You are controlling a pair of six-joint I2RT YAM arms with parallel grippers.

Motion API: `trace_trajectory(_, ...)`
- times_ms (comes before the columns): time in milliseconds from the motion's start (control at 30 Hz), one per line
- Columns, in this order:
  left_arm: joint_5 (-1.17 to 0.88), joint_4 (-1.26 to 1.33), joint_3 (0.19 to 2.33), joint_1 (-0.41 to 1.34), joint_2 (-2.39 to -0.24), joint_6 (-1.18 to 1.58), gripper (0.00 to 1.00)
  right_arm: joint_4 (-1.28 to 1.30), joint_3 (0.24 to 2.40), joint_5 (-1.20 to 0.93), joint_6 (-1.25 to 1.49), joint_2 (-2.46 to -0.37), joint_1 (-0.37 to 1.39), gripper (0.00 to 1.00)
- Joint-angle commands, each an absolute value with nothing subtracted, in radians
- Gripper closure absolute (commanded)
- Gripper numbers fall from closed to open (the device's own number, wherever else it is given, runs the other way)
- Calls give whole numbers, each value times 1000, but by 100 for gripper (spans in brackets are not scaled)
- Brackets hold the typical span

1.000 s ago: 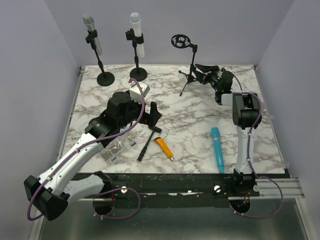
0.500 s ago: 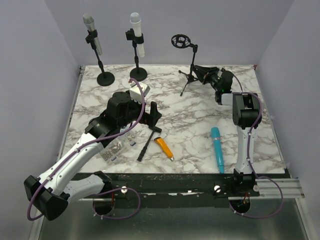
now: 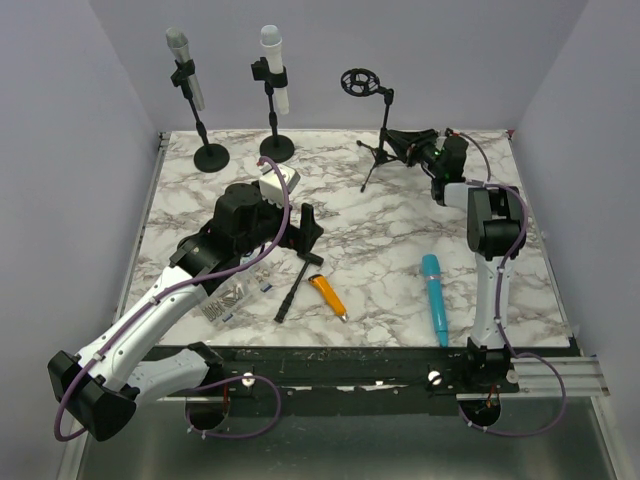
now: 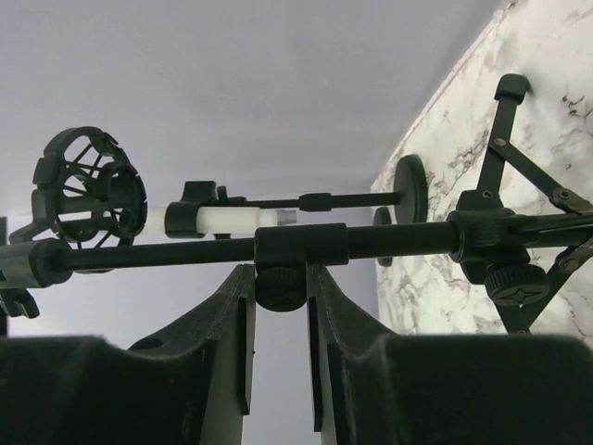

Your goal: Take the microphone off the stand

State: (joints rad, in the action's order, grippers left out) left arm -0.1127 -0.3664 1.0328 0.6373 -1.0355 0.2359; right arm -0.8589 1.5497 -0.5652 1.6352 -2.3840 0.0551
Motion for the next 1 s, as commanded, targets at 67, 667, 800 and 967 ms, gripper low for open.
trace_trajectory(67, -121, -373, 1052, 644, -1023, 227, 1, -652, 1537, -503, 1317, -2323, 83, 99)
trace_trajectory(667, -115, -369, 1048, 643, -1029, 227, 1, -367, 1441, -130, 492, -2143, 191, 99)
trace_trajectory(800, -112, -371, 1049, 644, -1031, 225, 1, -327, 1447, -7, 339, -2107, 240, 100)
trace_trajectory(967, -109, -368, 1047, 644, -1032, 226, 1, -267, 1494, 187, 119, -2101, 308, 99)
